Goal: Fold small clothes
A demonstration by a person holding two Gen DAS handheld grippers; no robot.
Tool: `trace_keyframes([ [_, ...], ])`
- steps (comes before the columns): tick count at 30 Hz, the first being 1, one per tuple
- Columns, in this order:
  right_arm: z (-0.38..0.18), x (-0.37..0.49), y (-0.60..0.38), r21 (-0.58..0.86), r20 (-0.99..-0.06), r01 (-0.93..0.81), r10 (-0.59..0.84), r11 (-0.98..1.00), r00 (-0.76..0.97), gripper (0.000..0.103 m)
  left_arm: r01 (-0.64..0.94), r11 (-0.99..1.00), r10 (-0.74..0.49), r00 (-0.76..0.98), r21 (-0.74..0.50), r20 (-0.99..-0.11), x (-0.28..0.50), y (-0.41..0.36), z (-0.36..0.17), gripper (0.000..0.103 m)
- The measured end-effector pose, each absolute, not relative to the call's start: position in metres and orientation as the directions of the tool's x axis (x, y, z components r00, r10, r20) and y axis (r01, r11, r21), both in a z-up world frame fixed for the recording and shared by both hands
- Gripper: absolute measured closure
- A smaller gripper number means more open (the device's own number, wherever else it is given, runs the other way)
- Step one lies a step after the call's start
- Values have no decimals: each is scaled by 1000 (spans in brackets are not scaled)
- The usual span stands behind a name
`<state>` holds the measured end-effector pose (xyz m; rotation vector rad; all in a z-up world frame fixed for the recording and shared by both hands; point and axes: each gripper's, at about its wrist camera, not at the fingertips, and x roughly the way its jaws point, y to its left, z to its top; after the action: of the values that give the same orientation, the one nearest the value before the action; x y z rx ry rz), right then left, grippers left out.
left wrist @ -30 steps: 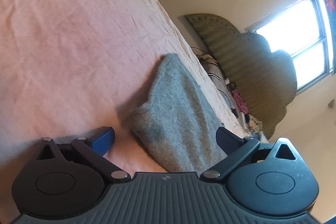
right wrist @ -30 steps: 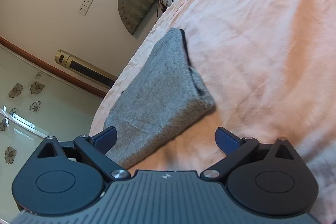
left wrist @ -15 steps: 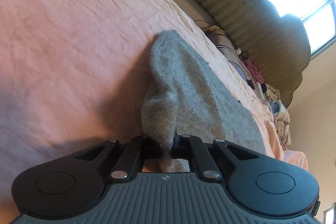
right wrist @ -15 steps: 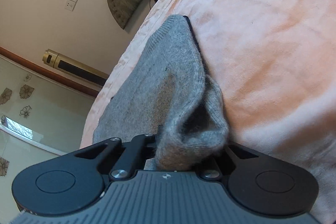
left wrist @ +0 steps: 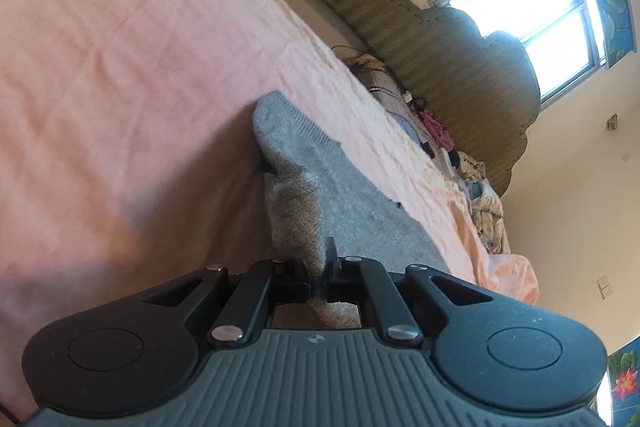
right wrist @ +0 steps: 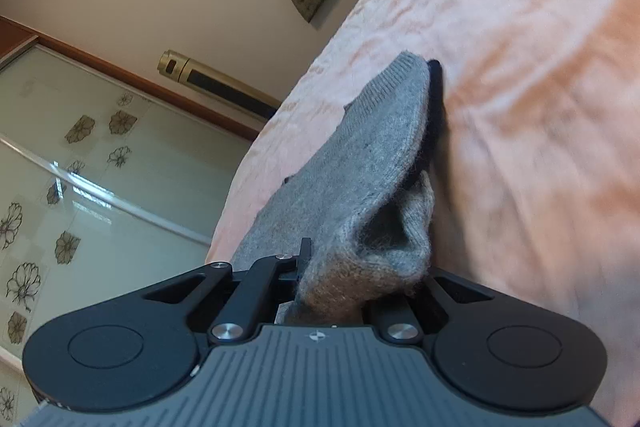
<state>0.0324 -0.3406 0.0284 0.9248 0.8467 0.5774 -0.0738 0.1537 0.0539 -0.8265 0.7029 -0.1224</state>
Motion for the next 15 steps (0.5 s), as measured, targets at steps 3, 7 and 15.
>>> trace_keyframes([
  [3, 14, -9, -341, 859, -423, -35, 746, 511, 515, 90, -210, 740, -328, 716, -638, -616, -107, 155, 33, 97],
  [7, 14, -24, -353, 822, -497, 9, 709, 570, 501, 60, -183, 828, -275, 691, -530, -669, -120, 165, 39, 83],
  [15, 77, 73, -380, 666, -501, -113, 555, 737, 664, 15, -155, 926, -38, 868, -344, -494, -43, 188, 103, 0],
])
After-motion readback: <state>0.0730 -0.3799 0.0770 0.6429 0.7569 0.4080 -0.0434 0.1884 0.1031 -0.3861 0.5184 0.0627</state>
